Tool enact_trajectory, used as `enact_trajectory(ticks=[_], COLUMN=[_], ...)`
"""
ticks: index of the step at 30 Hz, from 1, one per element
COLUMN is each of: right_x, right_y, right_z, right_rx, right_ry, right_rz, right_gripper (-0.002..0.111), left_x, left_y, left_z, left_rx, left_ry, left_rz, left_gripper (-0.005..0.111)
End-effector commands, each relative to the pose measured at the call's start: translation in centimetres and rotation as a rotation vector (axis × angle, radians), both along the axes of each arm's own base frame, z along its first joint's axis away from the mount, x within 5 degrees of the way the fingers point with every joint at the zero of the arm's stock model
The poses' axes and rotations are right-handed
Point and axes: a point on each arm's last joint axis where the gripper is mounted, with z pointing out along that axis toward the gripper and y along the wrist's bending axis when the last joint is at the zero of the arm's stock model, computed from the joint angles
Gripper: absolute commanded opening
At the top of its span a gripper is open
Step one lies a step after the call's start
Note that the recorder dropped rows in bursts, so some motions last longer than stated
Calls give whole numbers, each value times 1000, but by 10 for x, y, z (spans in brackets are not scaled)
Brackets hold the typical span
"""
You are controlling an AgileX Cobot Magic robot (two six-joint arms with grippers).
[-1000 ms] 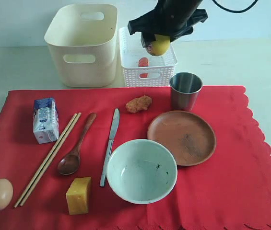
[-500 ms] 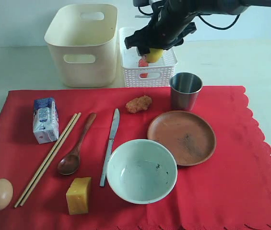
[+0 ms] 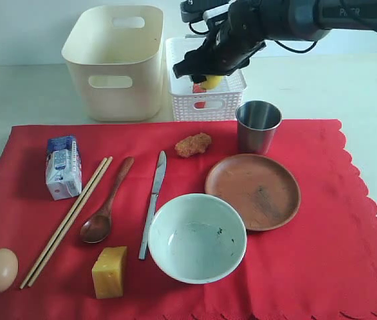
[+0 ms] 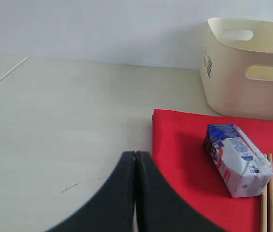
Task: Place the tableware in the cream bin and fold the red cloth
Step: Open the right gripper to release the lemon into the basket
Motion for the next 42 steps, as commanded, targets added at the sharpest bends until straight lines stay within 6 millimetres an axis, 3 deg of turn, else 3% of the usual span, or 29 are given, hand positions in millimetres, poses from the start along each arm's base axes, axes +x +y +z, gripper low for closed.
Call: enact_trajectory(ticks=[1,5,14,19,33,42], right_x=[6,9,9,8,-5,-22], right_y=[-8,-12,-12,-12,-20,-26], right_z=[-7,-16,-13,0,48,59], right_rx=[32,30,31,43,31,37], right_ry=[3,13,6,-18,-25,137], right_rz=[-54,-65,-63,-63,-83,-151], right_gripper=[0,7,54,69,71,71], left_x=[0,0,0,0,0,0], left_y=[0,0,0,0,0,0], left_z=[0,0,0,0,0,0], left_rx=[-3,-3,-3,-3,-3,-3], left_ry=[-5,-5,-5,-5,-5,-5], left_rz=[0,0,0,0,0,0], left_gripper=[0,0,0,0,0,0])
